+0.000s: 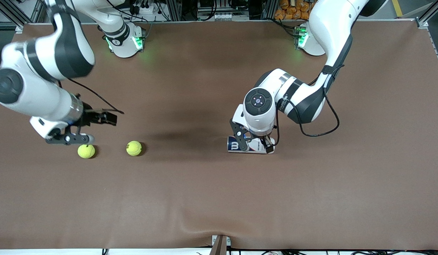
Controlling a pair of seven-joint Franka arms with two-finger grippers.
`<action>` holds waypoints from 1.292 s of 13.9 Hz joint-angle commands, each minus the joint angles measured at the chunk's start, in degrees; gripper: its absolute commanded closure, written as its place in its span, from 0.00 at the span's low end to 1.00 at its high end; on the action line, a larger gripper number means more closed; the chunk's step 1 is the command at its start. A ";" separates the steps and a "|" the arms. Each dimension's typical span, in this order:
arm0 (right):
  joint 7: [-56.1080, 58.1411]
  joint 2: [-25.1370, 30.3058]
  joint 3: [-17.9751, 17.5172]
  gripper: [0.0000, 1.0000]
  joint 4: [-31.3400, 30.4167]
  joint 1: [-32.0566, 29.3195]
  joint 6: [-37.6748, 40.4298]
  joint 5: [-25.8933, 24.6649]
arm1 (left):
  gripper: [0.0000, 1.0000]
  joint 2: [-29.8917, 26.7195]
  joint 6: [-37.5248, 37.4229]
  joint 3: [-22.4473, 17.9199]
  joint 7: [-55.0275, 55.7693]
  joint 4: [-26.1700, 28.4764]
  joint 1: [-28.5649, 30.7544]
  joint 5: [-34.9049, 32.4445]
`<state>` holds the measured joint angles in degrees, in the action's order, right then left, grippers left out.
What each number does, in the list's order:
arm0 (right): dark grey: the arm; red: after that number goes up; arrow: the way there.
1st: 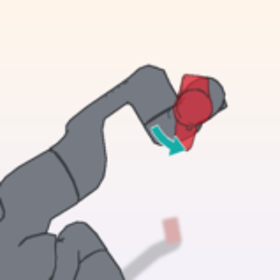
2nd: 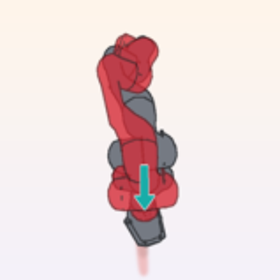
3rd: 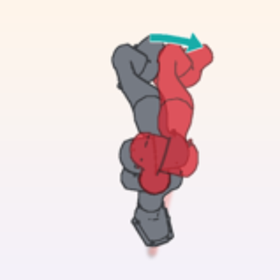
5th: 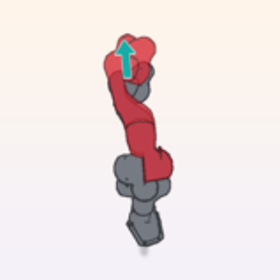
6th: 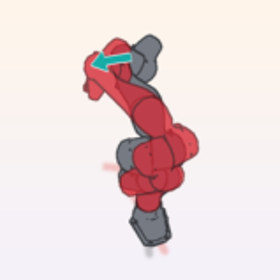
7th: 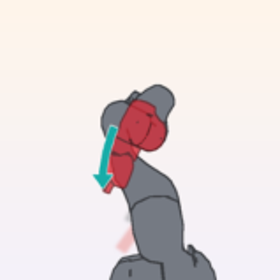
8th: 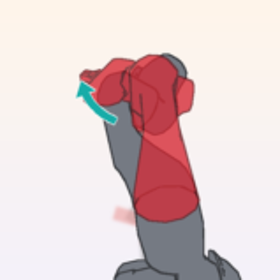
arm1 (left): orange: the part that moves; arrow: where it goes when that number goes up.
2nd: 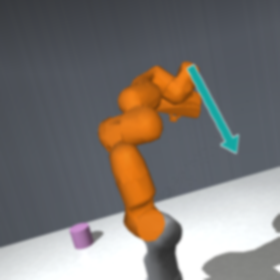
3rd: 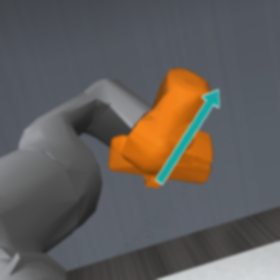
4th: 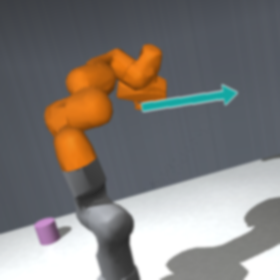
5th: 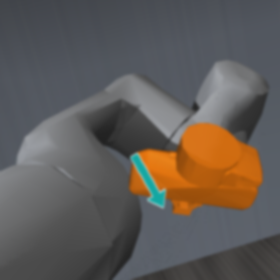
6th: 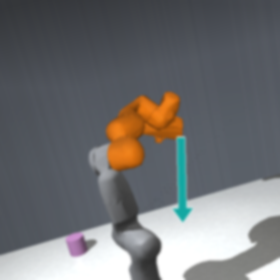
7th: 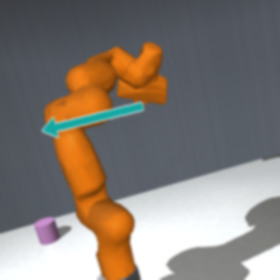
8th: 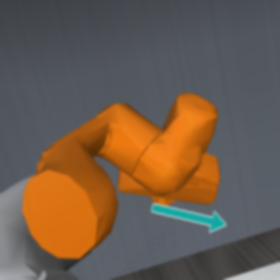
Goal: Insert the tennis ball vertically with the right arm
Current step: 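Grasp the can with the left gripper while the right gripper reaches a ball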
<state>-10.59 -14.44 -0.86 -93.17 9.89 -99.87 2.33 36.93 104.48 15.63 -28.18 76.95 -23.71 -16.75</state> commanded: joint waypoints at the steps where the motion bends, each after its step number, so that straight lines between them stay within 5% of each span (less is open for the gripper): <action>1: -0.92 -3.30 0.33 0.00 -0.43 0.74 -3.74 -0.84 | 0.00 2.26 -0.15 0.10 -1.62 -1.89 -0.55 -0.74; 9: -0.92 -9.98 0.42 0.00 -9.83 1.19 -22.45 -2.51 | 0.00 7.63 4.16 -4.63 -7.15 -1.71 -6.96 -1.35; 18: -4.79 -17.81 0.50 0.00 -9.75 3.21 -28.10 -5.67 | 0.00 9.83 4.33 -5.43 -14.16 -1.54 -8.63 -7.85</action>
<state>-14.18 -31.38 -0.84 -103.08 12.74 -127.43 -2.14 46.13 108.90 10.97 -38.57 76.67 -31.75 -23.20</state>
